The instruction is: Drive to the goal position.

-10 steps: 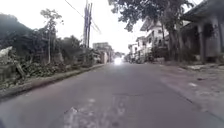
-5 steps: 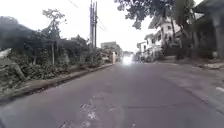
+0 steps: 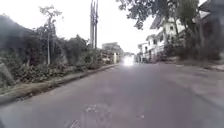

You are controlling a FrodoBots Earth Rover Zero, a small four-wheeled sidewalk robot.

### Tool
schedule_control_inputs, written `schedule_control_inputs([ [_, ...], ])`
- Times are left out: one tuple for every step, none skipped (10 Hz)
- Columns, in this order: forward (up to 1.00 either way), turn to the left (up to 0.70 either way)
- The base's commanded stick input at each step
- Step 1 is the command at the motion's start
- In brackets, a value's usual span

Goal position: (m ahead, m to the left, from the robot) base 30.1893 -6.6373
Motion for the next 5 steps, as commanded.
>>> schedule_control_inputs([
  [1.00,0.03],
  [1.00,0.03],
  [1.00,0.03],
  [1.00,0.03],
  [1.00,0.03],
])
